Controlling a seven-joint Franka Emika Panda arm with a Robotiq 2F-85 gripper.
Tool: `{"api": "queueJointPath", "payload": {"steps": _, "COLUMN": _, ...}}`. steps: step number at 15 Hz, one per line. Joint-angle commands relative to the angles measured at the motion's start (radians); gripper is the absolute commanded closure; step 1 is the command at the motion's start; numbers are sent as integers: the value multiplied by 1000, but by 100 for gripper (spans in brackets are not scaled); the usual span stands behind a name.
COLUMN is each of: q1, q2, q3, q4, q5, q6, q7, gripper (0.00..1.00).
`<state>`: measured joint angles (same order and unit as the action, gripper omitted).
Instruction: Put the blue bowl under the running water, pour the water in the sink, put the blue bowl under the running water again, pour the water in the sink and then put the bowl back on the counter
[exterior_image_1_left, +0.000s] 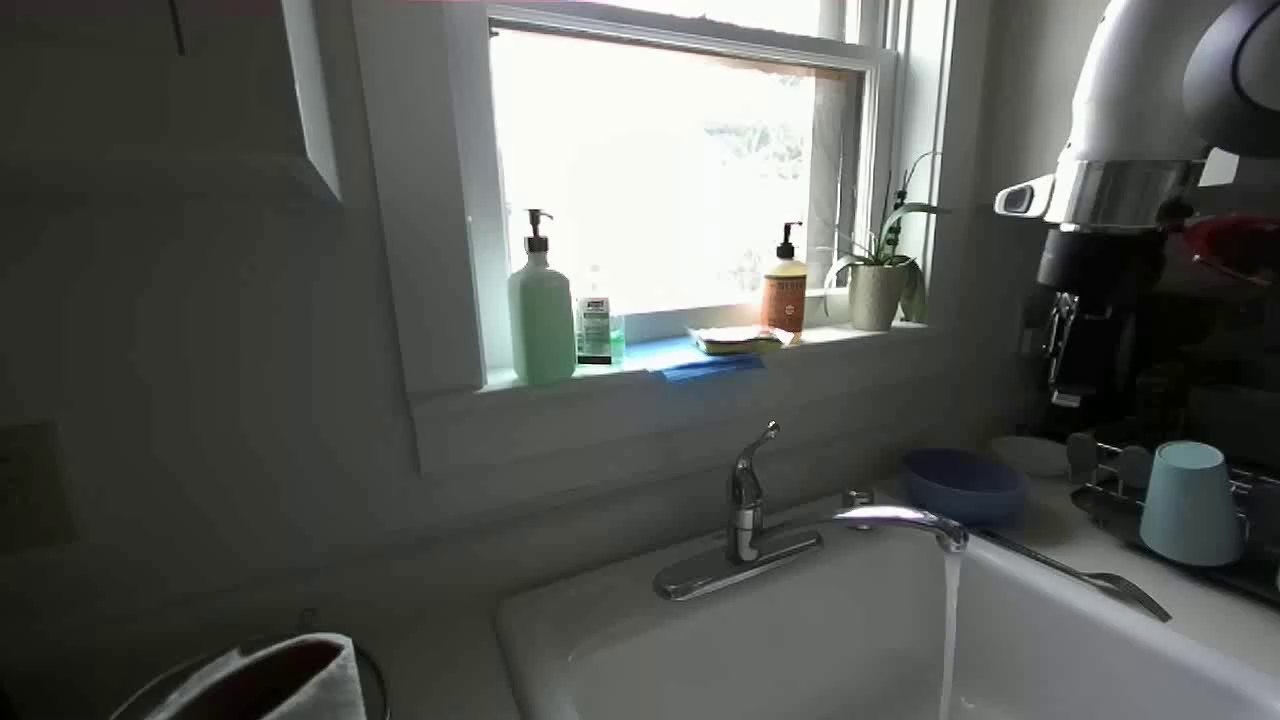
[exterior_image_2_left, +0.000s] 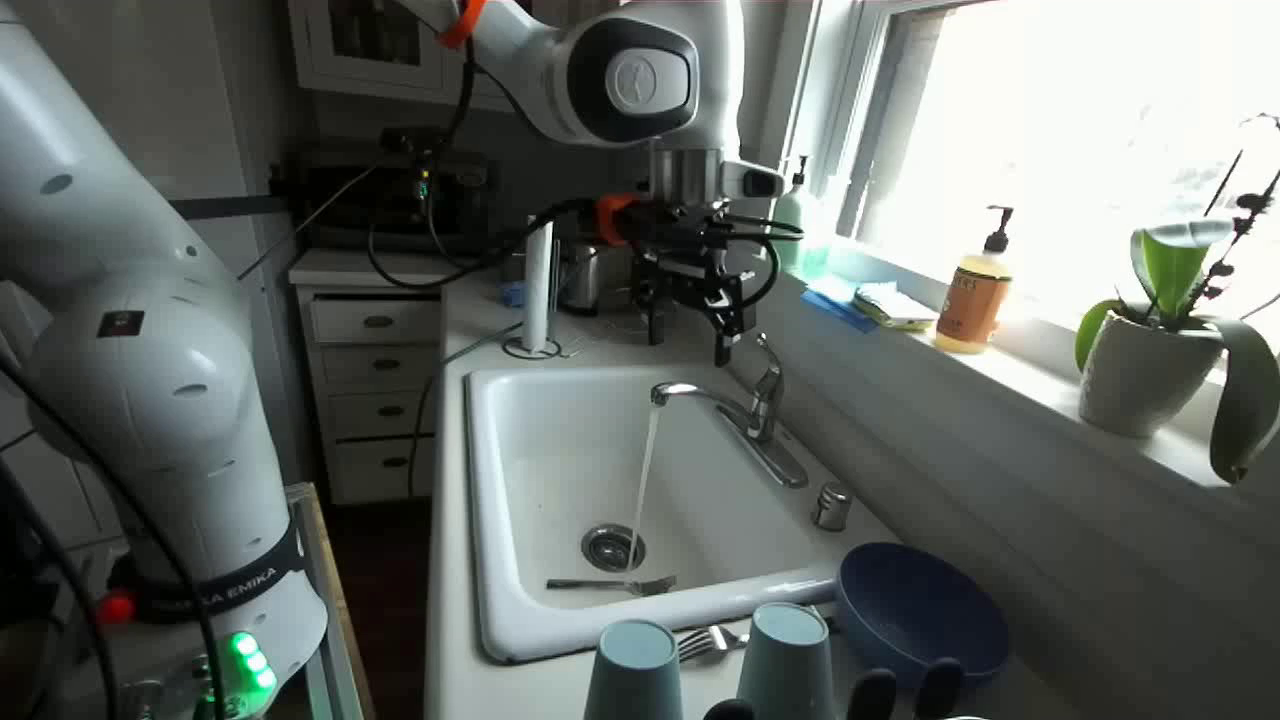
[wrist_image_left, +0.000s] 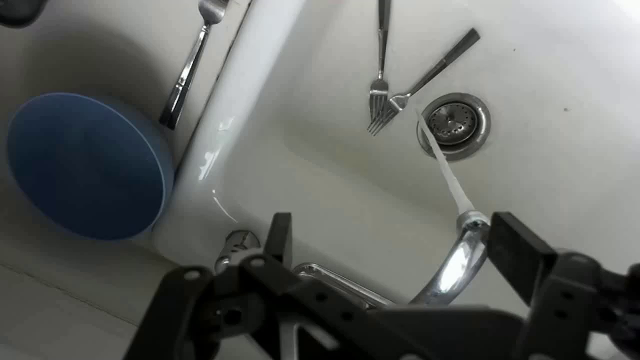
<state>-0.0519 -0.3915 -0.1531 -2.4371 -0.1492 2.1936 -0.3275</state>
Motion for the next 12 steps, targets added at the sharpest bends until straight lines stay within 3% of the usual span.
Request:
{"api": "queueJointPath", "payload": {"steps": 1, "q1": -5, "q2": 0, "q3": 5, "q4": 2, "q5": 3, "q6": -2, "q7": -2, "gripper": 0}}
{"api": "queueJointPath", "payload": {"steps": 5, "q1": -13, "q2": 26, "q3": 3, "q4": 21, "q5": 0, "q6": 21, "q7": 22, "gripper": 0}}
{"api": "queueJointPath", "payload": {"steps": 8, "q1": -63, "q2": 138, "q3": -26, "q4": 145, "q5": -20, "q6": 22, "q7": 63, "gripper": 0}}
{"api": "queueJointPath", "payload": {"steps": 12, "q1": -123, "q2": 313, "q3": -105, "q4": 318, "q5": 23, "q6": -17, "q7": -3, "gripper": 0}}
